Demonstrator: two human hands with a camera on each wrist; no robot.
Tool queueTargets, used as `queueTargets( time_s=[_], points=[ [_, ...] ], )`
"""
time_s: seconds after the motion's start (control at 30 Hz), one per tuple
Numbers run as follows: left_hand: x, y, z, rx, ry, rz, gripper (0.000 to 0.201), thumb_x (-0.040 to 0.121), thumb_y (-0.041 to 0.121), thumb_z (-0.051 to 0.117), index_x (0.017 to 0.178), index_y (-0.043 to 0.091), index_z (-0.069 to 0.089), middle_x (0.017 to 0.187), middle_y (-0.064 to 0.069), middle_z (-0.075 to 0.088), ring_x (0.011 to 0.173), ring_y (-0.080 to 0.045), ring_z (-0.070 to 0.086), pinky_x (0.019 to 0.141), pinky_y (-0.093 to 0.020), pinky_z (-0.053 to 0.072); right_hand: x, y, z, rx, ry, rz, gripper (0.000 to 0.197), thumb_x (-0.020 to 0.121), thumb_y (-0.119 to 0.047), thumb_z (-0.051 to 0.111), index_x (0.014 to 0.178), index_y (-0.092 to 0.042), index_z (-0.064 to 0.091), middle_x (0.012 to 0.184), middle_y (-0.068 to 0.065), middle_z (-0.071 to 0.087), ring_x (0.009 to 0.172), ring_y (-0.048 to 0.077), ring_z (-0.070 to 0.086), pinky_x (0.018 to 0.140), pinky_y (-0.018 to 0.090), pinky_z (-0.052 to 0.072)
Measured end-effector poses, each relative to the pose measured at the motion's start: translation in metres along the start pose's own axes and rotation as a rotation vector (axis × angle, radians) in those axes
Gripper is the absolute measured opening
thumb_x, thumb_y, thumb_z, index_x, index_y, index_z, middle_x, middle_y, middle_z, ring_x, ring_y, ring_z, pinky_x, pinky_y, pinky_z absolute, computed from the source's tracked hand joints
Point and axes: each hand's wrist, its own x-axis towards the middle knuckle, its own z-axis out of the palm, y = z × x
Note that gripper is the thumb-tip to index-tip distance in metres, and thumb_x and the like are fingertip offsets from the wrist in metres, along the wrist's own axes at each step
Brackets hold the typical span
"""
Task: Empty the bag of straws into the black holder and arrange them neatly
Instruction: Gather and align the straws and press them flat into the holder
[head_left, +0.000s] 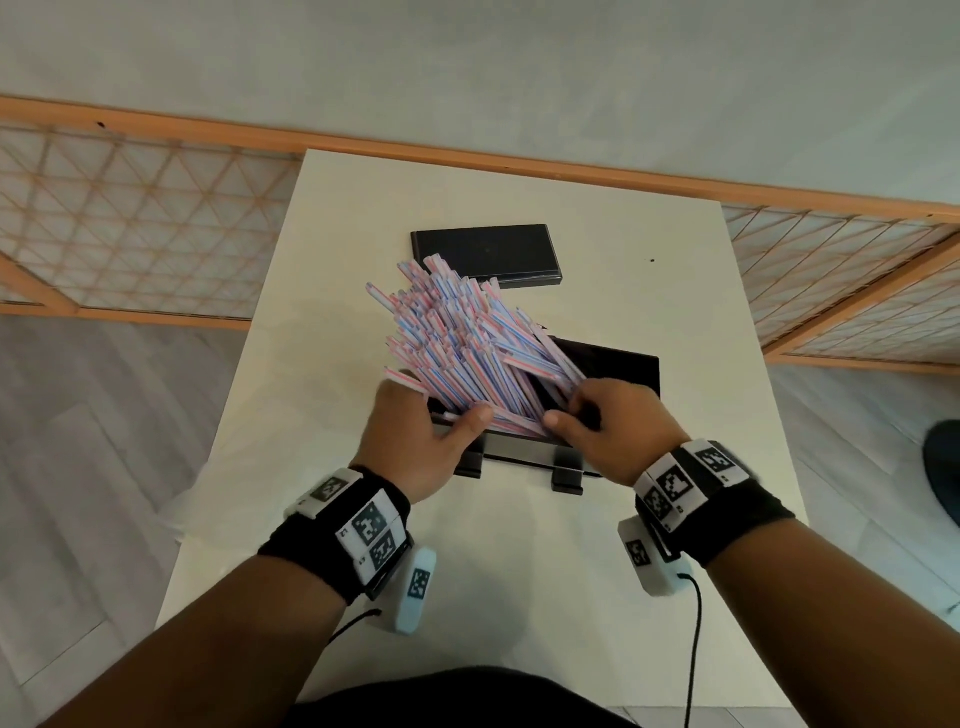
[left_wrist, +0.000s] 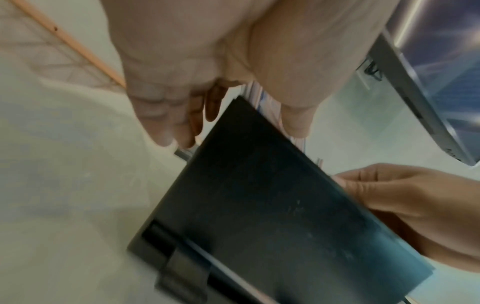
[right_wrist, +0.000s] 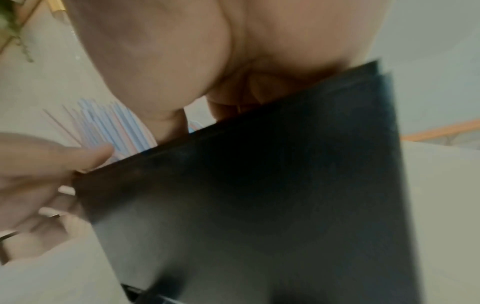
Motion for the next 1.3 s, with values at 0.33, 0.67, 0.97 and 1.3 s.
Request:
queueTargets(
  time_s=[0.33, 0.67, 0.97, 1.3],
  points=[
    [0.021, 0.029, -0.019, 0.19, 0.025, -0.115, 0.013, 0.088, 0.031, 0.073, 0.086, 0.019, 0.069, 0.076, 0.011, 0.067, 0.069, -0.007, 0.061, 0.063, -0.014, 0.04, -0.002, -0.01, 0.009, 0.092, -0.152, -0.198, 0.041, 0.099, -0.041, 0.046, 0.066, -0.018, 0.052, 0.062, 0.002, 0.056, 0.06, 0.016, 0.054, 0.062, 0.033, 0.043],
    [0.025, 0.038, -0.01, 0.323, -0.086, -0.072, 0.036, 0.088, 0.047, 0.067, 0.072, 0.015, 0.063, 0.062, 0.005, 0.064, 0.073, -0.024, 0.065, 0.063, -0.028, 0.039, 0.014, -0.03, 0.015, 0.06, -0.092, 0.051, 0.031, 0.087, -0.05, 0.06, 0.076, -0.021, 0.057, 0.072, -0.003, 0.061, 0.073, 0.019, 0.058, 0.066, 0.03, 0.047],
    [0.028, 0.049, 0.008, 0.371, -0.056, 0.102, 0.024, 0.089, 0.043, 0.066, 0.093, 0.019, 0.068, 0.077, 0.0, 0.07, 0.078, -0.03, 0.067, 0.064, -0.03, 0.043, 0.015, -0.049, 0.013, 0.015, 0.049, -0.126, 0.023, 0.094, -0.031, 0.056, 0.102, -0.01, 0.061, 0.095, 0.017, 0.068, 0.09, 0.038, 0.061, 0.07, 0.035, 0.044],
    [0.007, 0.043, 0.0, 0.12, 0.149, 0.097, 0.025, 0.078, 0.023, 0.082, 0.098, 0.014, 0.07, 0.079, 0.002, 0.075, 0.071, -0.012, 0.068, 0.067, -0.01, 0.045, 0.013, -0.051, 0.008, 0.101, 0.175, -0.189, 0.036, 0.088, -0.024, 0.067, 0.12, -0.011, 0.057, 0.115, 0.012, 0.056, 0.103, 0.034, 0.057, 0.085, 0.041, 0.05]
  ],
)
